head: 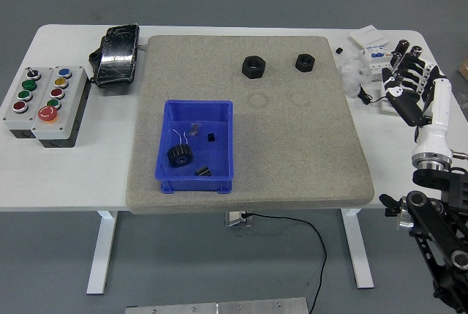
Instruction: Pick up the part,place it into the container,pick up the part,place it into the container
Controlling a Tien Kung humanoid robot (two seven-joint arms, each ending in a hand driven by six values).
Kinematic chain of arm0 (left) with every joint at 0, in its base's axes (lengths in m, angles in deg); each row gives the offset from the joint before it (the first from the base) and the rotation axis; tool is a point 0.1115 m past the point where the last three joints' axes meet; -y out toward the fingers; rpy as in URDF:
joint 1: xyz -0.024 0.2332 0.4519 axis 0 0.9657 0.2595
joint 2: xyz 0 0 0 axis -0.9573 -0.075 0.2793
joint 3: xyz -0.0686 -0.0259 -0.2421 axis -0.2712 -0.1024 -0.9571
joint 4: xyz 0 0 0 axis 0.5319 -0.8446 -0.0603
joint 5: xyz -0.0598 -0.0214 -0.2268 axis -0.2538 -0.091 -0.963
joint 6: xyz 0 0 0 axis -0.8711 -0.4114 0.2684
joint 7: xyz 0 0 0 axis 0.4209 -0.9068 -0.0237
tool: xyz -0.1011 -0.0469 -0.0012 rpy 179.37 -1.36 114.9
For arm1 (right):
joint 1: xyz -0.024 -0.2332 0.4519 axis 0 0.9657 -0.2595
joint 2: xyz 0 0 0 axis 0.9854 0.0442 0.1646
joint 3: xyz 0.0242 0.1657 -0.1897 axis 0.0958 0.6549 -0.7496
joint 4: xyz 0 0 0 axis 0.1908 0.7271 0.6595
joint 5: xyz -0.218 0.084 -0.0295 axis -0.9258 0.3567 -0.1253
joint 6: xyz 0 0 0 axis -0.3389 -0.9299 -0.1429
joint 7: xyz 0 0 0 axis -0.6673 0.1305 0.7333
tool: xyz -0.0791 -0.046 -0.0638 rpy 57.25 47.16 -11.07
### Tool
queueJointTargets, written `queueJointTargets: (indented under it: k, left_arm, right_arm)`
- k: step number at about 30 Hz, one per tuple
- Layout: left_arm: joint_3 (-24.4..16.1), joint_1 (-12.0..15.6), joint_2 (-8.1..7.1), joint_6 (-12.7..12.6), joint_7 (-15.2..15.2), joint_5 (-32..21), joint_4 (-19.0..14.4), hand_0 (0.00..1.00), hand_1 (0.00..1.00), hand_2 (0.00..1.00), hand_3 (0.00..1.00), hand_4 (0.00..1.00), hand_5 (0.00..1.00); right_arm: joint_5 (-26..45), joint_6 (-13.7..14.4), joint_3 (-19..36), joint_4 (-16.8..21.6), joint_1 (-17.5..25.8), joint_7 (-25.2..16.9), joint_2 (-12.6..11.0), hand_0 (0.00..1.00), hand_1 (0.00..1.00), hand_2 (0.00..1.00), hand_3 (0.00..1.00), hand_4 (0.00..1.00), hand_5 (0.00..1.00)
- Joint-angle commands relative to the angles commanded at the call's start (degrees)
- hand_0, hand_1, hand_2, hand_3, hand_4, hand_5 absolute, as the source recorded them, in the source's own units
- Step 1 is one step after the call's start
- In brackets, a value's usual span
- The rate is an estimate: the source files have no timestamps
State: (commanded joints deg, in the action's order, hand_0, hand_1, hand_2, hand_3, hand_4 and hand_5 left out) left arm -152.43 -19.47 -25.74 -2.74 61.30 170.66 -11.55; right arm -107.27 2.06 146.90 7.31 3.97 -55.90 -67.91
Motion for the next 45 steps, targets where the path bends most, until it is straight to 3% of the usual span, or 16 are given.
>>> queueJointTargets:
  k: [7,21,38,45]
  left_arm:
    - [-0.17,0.56,0.29,-0.21,-0.21,-1.16,0.0,0.631,0.552,0.532,0.61,0.678,0.362]
    - [-0.08,0.44,0.06,-0.4,-0.22,-2.35,0.0,0.631,0.552,0.531,0.608,0.673,0.362]
    - [0.12,0.67,0.06,-0.44,-0.28,-2.69,0.0,0.632,0.553,0.531,0.607,0.671,0.361]
    - [0.41,0.59,0.17,-0.4,-0.12,-2.9,0.0,0.632,0.553,0.531,0.607,0.67,0.36]
  right_arm:
    - [0.73,0.0,3.85,1.56,0.81,-1.59,0.41,0.638,0.665,0.695,0.671,0.792,0.322]
    - [1.59,0.0,5.33,1.74,1.12,-2.54,1.29,0.631,0.65,0.695,0.67,0.793,0.321]
    - [-0.98,0.0,7.45,1.29,1.2,-0.56,1.3,0.632,0.646,0.696,0.669,0.798,0.327]
    - [-5.73,0.0,7.82,1.62,1.17,2.81,1.22,0.637,0.645,0.701,0.678,0.799,0.324]
